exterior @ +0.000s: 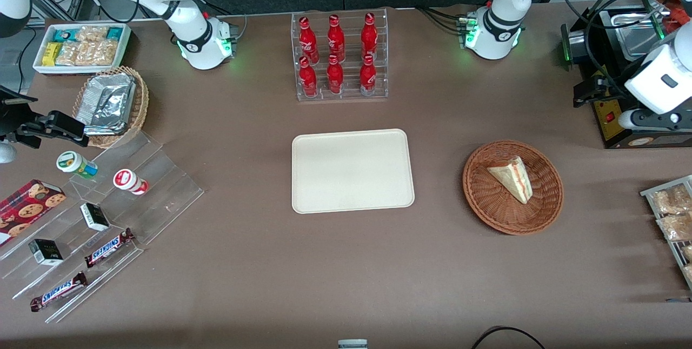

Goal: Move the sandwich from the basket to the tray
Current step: 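Move the left gripper over the wicker basket toward the sandwich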

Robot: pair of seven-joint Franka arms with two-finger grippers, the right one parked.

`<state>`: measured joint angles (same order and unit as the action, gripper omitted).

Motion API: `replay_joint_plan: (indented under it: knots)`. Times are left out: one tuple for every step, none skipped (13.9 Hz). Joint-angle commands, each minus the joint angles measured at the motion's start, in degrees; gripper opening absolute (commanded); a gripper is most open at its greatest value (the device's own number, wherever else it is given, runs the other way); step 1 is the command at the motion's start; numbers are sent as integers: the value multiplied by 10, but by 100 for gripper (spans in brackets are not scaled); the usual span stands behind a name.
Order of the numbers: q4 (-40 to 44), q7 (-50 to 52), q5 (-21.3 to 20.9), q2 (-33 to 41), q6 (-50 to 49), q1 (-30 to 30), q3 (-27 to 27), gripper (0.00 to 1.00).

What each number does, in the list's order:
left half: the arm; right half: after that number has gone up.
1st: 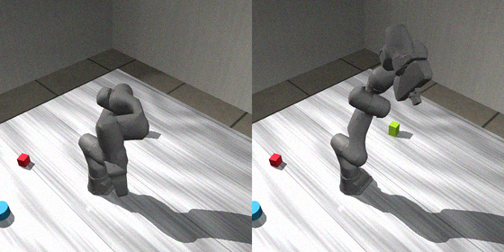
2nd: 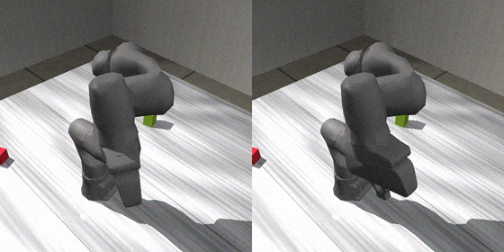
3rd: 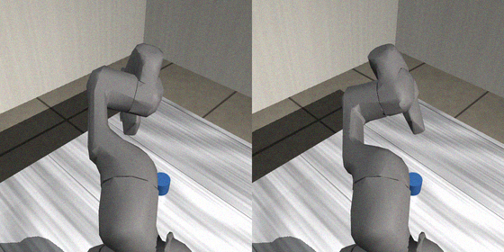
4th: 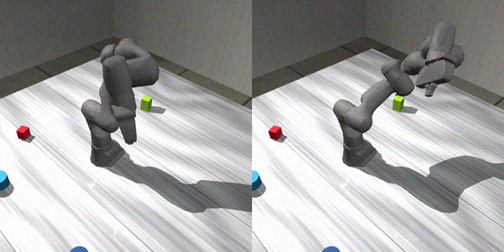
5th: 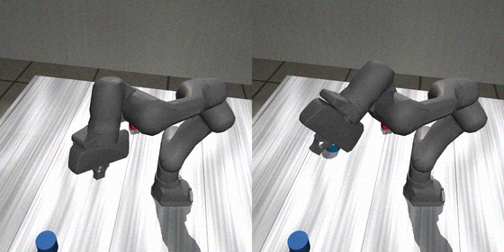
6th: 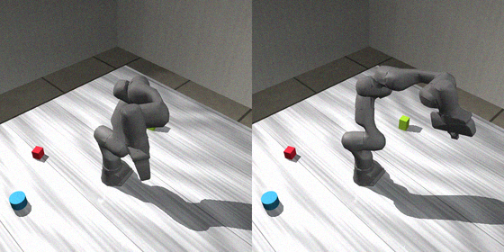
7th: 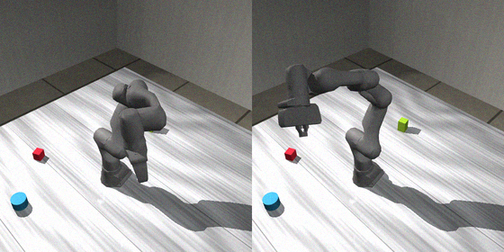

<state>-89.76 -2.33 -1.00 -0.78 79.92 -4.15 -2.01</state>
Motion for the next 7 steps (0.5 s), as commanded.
replay_joint_plan:
  knots:
    - [1, -5, -1, 6, -6, -9, -9, 100]
    - [0, -5, -1, 6, -4, -9, -8, 100]
    - [-4, -7, -2, 6, 4, -9, -9, 100]
    - [-11, -8, -2, 1, 9, -9, -8, 100]
    - [-35, -9, -3, 1, 14, -9, -9, 100]
    - [-62, -8, -7, 5, 38, -9, -8, 100]
    - [-85, -6, -8, 5, 59, -9, -8, 100]
